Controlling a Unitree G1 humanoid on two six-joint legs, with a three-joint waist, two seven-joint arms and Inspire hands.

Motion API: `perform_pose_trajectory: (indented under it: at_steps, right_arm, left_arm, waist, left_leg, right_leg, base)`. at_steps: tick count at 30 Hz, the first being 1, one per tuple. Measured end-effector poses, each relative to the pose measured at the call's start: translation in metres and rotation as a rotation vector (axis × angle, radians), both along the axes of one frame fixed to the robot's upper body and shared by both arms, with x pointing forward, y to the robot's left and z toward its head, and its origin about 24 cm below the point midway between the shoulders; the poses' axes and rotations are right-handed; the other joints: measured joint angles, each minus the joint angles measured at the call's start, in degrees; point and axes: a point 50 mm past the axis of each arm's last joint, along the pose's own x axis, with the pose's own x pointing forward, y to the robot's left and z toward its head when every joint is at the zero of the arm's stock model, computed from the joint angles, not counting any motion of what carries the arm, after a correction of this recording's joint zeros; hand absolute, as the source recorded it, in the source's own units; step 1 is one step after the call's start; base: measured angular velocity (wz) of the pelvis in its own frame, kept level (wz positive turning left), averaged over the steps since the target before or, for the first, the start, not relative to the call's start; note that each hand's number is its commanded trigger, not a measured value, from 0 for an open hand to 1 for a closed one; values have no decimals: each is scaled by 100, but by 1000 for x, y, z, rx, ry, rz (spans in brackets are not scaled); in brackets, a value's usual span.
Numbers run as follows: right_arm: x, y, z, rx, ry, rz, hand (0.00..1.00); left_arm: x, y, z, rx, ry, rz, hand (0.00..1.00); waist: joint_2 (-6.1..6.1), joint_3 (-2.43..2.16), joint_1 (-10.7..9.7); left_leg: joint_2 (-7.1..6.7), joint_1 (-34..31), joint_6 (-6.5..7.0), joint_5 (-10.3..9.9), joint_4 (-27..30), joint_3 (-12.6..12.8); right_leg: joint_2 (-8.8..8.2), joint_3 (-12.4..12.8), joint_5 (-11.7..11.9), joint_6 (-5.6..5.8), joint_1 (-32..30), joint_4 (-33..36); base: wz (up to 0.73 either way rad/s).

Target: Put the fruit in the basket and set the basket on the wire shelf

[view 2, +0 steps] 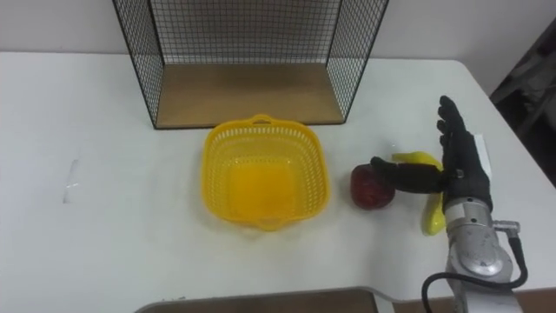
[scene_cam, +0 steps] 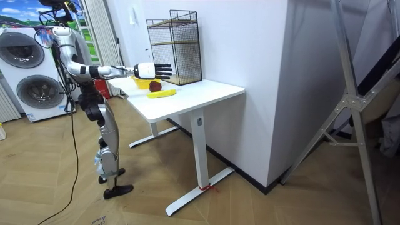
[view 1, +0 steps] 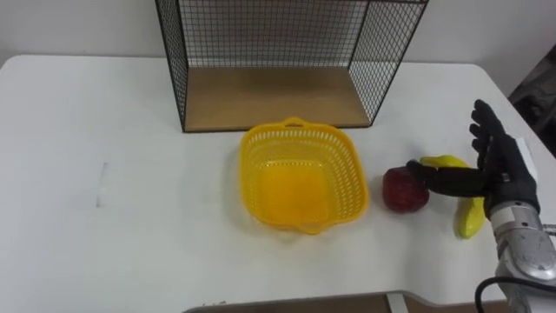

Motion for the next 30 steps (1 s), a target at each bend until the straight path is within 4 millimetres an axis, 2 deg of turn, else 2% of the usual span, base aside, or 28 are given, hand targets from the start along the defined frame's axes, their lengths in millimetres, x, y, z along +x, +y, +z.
perform_pose_trajectory:
  at_steps: [5,15,18,19,30]
  right_arm:
    - [-2,-1,-10,10,53,19,0]
    - [-1,3,-16,-8,90,68,0]
    - [0,7,-21,-4,116,90,0]
    - [0,7,-22,-3,122,94,0]
    - [1,9,-25,2,135,114,0]
  left_arm:
    - [0,0,0,-8,1,-2,0]
    - [0,0,0,-10,12,-22,0]
    - [1,-1,0,-11,10,-23,0]
    - [1,-1,-1,-11,13,-22,0]
    - [0,-4,-3,-44,40,-52,0]
  waist:
    - [-3,-2,-3]
    - [-30,-8,16]
    - [-44,0,13]
    - [-20,16,23]
    - [-11,13,124]
  left_leg:
    - [1,-9,0,0,34,-12]
    - [1,-2,0,0,66,-27]
    - [2,-6,1,-1,81,-29]
    - [2,-8,1,-1,82,-30]
    - [6,-41,0,-2,81,-151]
  right_leg:
    - [-3,-8,0,-1,7,4]
    - [-3,-20,6,-11,42,10]
    - [-3,-20,13,-19,48,9]
    - [-4,-21,14,-21,49,10]
    - [5,-98,25,-32,55,8]
  base:
    - [0]
    - [0]
    - [0]
    - [0]
    - [4]
